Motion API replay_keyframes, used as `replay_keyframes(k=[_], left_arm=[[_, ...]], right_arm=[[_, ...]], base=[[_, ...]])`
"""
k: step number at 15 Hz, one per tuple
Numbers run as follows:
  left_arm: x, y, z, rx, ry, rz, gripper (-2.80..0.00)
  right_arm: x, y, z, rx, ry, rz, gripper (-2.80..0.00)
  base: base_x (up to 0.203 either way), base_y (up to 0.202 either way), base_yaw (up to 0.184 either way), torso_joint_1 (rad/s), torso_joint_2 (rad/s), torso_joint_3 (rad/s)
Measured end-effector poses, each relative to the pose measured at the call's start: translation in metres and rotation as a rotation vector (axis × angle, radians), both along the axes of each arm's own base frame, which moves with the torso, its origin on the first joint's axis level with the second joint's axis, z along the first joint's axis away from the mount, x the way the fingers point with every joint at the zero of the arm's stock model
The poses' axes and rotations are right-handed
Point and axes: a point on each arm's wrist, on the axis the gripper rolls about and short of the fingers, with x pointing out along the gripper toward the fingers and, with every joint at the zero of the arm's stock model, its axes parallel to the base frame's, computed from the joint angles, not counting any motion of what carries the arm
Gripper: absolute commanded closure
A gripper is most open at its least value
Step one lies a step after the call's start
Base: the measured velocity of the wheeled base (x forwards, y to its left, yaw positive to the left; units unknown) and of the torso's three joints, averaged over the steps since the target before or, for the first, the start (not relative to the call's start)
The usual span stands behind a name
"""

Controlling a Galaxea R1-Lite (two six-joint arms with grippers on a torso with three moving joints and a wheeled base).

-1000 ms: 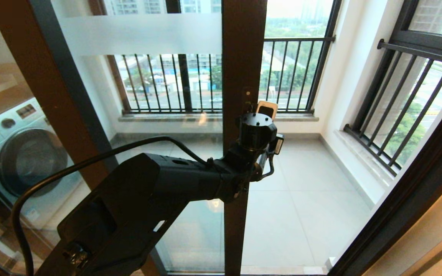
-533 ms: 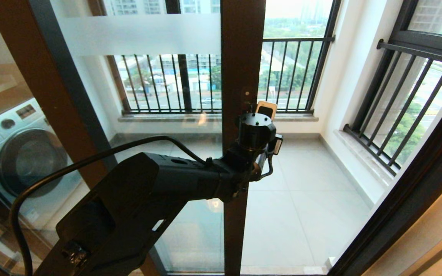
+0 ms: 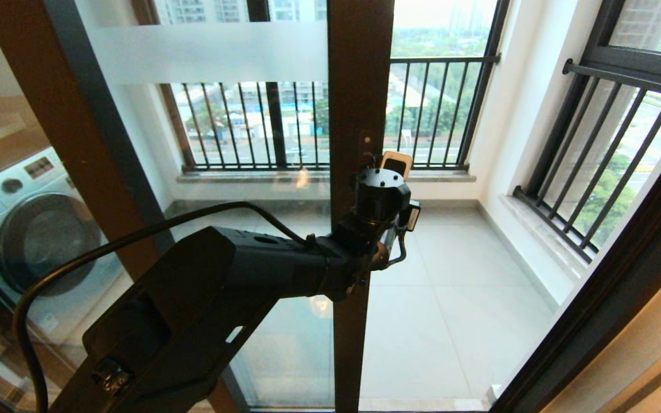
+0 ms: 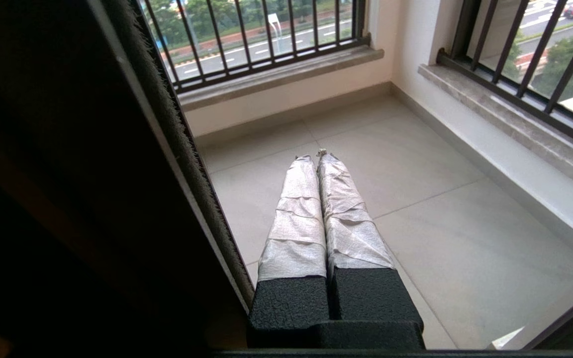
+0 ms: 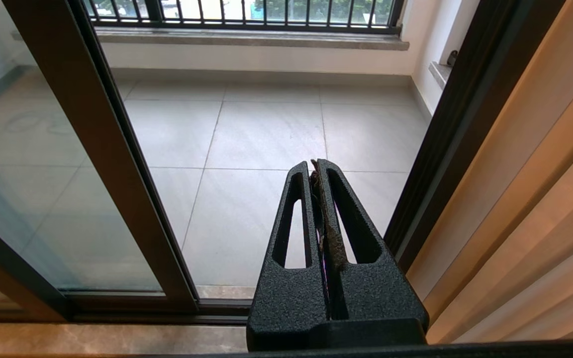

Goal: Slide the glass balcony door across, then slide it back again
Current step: Open the slid door

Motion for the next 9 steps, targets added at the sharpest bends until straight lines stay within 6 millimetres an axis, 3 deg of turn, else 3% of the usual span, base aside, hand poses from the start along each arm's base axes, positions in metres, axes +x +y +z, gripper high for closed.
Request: replay_keyframes(k=[9], left_arm=[[-0.0028, 0.0046, -0.0089, -0.031, -0.026, 0.056, 0.00]], right_arm=[[0.0000, 0.0000, 0.0000, 0.000, 0.000, 0.000, 0.00]], base=[[0.000, 0.000, 0.000, 0.000, 0.00, 0.000]])
